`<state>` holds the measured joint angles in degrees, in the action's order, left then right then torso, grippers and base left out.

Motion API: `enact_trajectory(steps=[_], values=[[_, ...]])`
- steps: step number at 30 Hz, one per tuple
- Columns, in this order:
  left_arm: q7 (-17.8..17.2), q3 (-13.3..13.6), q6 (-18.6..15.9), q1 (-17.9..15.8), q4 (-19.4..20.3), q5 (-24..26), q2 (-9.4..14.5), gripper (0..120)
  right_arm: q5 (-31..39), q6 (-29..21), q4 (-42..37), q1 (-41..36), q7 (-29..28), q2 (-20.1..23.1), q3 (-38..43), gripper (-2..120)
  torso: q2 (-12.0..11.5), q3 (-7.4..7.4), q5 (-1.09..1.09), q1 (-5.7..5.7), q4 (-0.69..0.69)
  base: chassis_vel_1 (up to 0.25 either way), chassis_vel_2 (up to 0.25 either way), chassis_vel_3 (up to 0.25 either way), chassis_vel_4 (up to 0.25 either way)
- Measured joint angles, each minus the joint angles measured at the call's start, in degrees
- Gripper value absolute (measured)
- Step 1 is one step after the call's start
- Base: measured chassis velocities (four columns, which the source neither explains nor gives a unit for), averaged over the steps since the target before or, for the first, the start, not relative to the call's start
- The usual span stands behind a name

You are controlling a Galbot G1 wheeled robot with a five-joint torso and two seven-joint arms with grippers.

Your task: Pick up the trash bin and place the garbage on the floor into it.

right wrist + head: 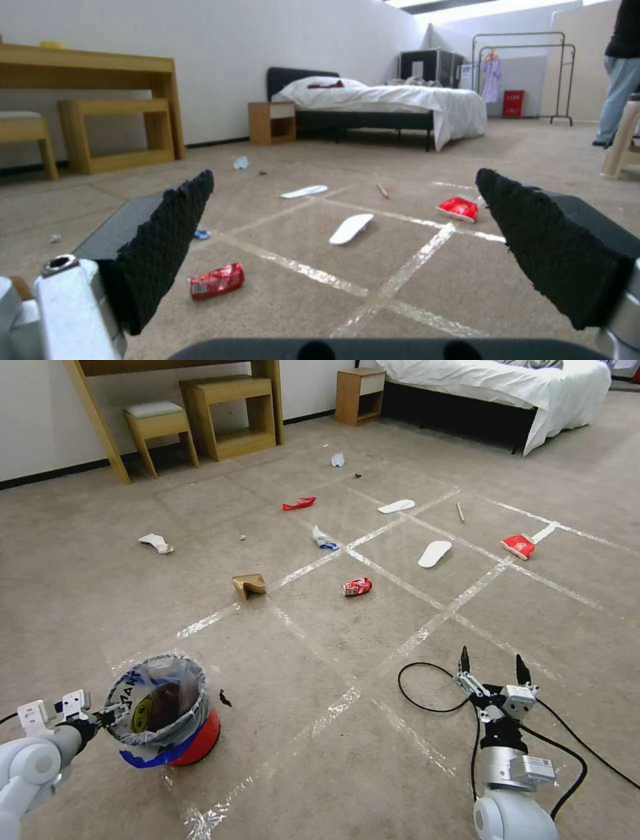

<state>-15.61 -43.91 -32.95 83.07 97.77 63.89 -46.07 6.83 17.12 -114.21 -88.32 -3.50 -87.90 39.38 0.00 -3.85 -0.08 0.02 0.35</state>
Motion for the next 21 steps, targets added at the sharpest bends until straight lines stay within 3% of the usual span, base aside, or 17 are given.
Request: enact_trajectory(steps=[12, 15, 21], values=[[1.1, 0.7, 0.6, -0.9, -1.8, -0.2, -0.2, 68, -0.7, 0.0, 1.3, 0.6, 0.0, -0.8, -0.2, 100, 0.0, 0.01, 0.03, 0.00, -0.01, 0.000, 0.000, 0.000, 0.000], [1.4, 0.7, 0.7, -0.8, -1.7, -0.2, -0.2, 62, -0.8, 0.0, 1.7, 0.9, 0.0, -0.9, -0.4, 100, 0.0, 0.01, 0.02, 0.00, -0.01, 0.000, 0.000, 0.000, 0.000], [1.8, 0.9, 0.7, -0.8, -1.6, -0.2, 0.1, 37, -0.8, 0.0, 2.4, 1.6, 0.0, -1.2, -0.6, 100, 0.0, 0.00, 0.01, 0.00, 0.00, 0.000, 0.000, 0.000, 0.000]])
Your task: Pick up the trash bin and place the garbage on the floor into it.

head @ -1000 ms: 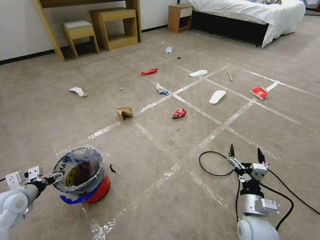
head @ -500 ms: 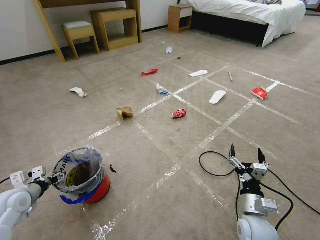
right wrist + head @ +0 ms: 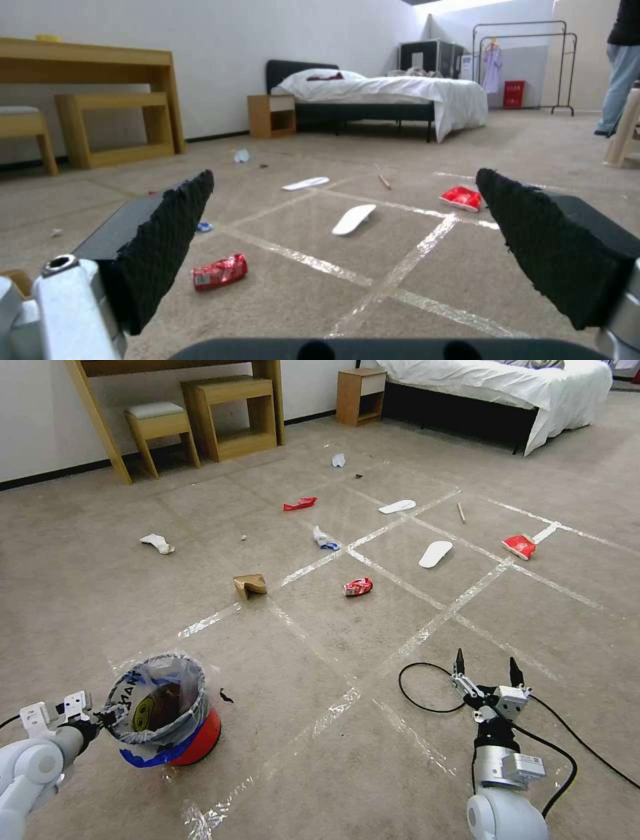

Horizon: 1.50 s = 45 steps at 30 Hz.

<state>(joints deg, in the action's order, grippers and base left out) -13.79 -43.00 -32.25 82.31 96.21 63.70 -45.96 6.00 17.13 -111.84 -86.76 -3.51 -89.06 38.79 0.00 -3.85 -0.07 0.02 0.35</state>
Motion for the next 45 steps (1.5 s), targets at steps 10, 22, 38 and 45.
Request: enact_trajectory(steps=[10, 22, 38, 45], values=[[0.5, 0.2, 0.0, -0.1, 0.0, 0.0, 0.2, 5, 0.3, 0.0, 0.4, 0.4, -0.2, 0.9, 0.0, 100, 0.0, 0.00, -0.01, 0.00, 0.01, 0.000, 0.000, 0.000, 0.000], [-0.2, -4.5, 0.1, 1.2, 5.5, 0.0, -3.1, 1, 1.4, -0.8, 0.3, 0.4, -0.7, 2.6, -0.4, 100, 0.0, -0.01, -0.02, 0.00, 0.00, 0.000, 0.000, 0.000, 0.000], [-6.6, -15.8, -3.2, 7.0, 18.2, 8.1, -6.1, 1, 4.4, -1.0, -1.9, -0.9, -0.8, 6.6, 0.4, 100, 0.0, -0.01, -0.01, 0.00, 0.01, 0.000, 0.000, 0.000, 0.000], [-8.6, -21.2, -4.4, 9.7, 23.7, 11.4, -6.7, 1, 6.8, -0.8, -3.1, -1.3, -0.8, 8.7, 1.8, 100, 0.0, 0.00, 0.01, 0.00, 0.00, 0.000, 0.000, 0.000, 0.000]])
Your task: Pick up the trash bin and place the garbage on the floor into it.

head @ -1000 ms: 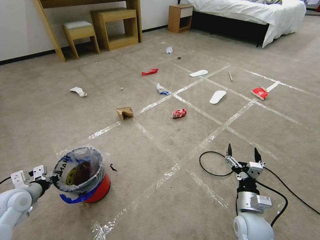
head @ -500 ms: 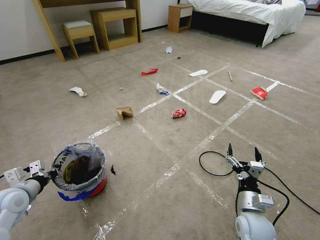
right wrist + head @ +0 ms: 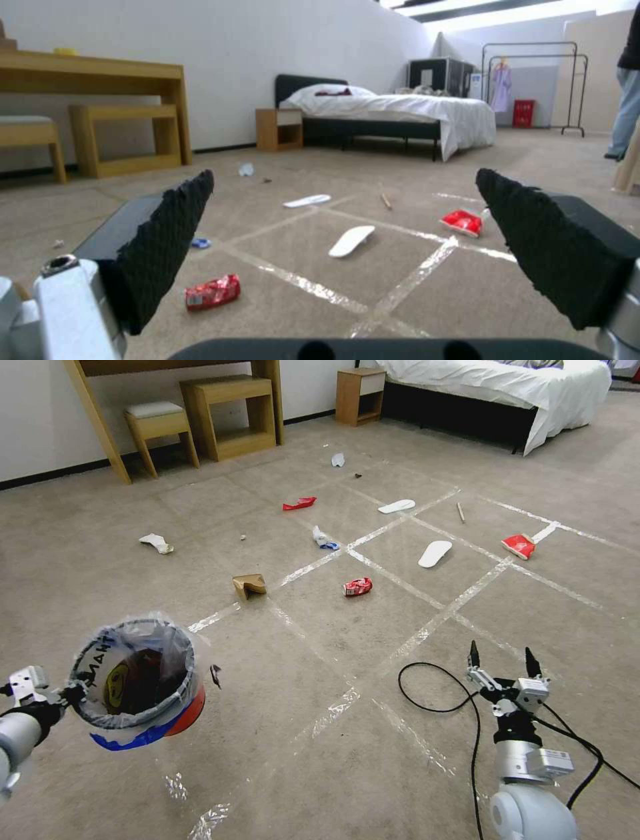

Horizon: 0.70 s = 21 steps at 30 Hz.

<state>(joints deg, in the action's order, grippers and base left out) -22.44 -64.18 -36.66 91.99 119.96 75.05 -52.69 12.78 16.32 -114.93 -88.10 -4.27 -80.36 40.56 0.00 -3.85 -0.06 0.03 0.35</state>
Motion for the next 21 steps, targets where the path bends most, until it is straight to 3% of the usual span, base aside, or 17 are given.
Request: enact_trajectory(steps=[15, 21], values=[[-0.8, 1.7, 0.1, -0.6, 0.2, -0.7, -1.8, 1, 1.0, 0.0, -0.1, 0.0, 1.0, 1.1, 0.3, 100, 0.0, 0.00, -0.02, 0.00, 0.00, -0.002, 0.004, 0.003, -0.001], [-0.8, 2.1, 0.4, -0.7, 0.2, -0.9, -1.8, 1, 1.0, -0.1, -0.3, -0.1, 1.0, 1.2, 0.3, 100, 0.0, 0.00, -0.02, 0.00, 0.00, -0.111, 0.103, 0.103, -0.084]])
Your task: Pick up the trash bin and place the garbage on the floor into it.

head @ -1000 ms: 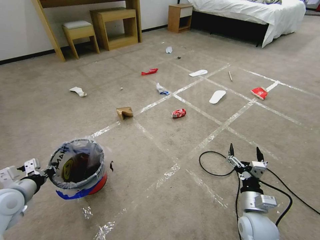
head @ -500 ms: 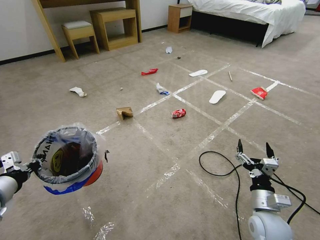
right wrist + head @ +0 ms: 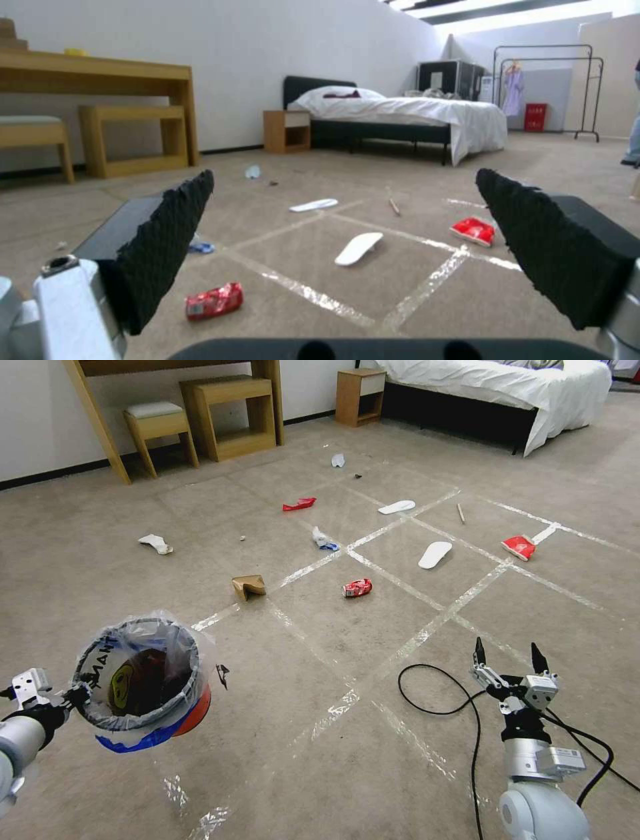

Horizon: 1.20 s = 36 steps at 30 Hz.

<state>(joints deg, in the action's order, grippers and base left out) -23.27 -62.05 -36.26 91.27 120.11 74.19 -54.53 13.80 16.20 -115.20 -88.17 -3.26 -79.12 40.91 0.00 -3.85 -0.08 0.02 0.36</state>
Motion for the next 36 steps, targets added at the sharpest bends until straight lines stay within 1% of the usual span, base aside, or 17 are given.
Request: enact_trajectory(steps=[10, 29, 36], values=[[0.1, 0.2, 0.6, 0.4, 0.3, -0.1, 0.0, 1, -0.1, 0.1, -0.5, -0.6, 0.1, -0.3, 0.0, 100, 0.0, -0.01, 0.01, 0.01, 0.00, -0.181, 0.185, 0.180, -0.186], [0.1, 0.2, 0.8, 1.0, 0.7, -0.3, -0.2, 1, -0.2, 0.1, -1.7, -1.6, 0.1, -0.2, 0.2, 100, 0.0, 0.00, 0.01, 0.00, 0.00, -0.156, 0.156, 0.161, -0.153], [0.1, 0.6, 0.9, 1.0, 0.7, -0.7, -0.8, 1, -0.5, 0.2, -1.5, -1.8, 0.1, -0.5, 0.1, 100, 0.0, -0.01, 0.02, 0.01, 0.00, -0.149, 0.163, 0.160, -0.174]])
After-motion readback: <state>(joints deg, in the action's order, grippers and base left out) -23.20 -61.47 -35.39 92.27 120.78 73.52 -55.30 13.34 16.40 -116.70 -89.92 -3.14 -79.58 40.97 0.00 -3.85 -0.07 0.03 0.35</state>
